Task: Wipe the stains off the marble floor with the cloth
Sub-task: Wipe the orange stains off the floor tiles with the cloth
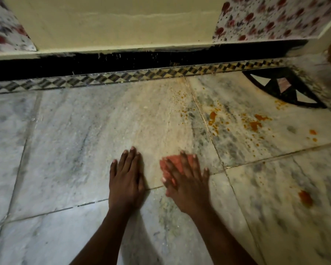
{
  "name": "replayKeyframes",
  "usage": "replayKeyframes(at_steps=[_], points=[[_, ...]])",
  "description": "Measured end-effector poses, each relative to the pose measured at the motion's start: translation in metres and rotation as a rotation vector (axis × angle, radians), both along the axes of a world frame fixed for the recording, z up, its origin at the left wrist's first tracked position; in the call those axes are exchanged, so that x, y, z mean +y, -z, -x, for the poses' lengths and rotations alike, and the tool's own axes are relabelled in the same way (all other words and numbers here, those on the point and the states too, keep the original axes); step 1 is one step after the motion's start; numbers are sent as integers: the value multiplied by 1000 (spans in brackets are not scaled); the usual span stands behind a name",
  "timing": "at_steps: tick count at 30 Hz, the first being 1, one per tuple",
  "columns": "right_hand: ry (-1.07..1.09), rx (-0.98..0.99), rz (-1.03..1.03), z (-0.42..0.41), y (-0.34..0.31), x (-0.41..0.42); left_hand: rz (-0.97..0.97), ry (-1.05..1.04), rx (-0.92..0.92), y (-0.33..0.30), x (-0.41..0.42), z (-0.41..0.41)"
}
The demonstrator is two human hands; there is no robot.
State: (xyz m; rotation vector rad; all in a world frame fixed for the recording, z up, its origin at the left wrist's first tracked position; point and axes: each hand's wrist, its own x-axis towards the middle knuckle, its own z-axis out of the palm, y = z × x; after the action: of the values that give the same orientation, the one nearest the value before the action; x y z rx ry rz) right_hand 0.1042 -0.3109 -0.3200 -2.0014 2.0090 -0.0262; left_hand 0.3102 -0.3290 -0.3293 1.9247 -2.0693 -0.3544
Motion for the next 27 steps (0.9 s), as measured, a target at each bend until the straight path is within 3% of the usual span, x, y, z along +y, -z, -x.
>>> replayKeyframes(at_steps=[3,7,10,12,14,16,19,21,24,27], points=[[272,52,-12,39,-1,5,4,7,3,-1,3,1],[644,-90,-65,30,1,-84,54,11,110,0,-30,-1],[487,-48,14,0,12,-100,55,87,126,-5,-94,3],[279,9,115,-7,16,-68,37,119,56,-6,-123,9],[211,43,166,4,20,-32,28,105,-5,1,-136,12],[372,77,123,26,21,-27,28,76,-27,7,-142,10],[667,36,27,42,15,-83,39,61,-17,7,-142,9],[694,-17,4,28,11,-130,42,68,-10,5,-145,10],[430,11,72,-7,12,-141,25,56,-5,2,-144,10],[160,40,150,-12,14,-79,0,54,5,1,-144,10]])
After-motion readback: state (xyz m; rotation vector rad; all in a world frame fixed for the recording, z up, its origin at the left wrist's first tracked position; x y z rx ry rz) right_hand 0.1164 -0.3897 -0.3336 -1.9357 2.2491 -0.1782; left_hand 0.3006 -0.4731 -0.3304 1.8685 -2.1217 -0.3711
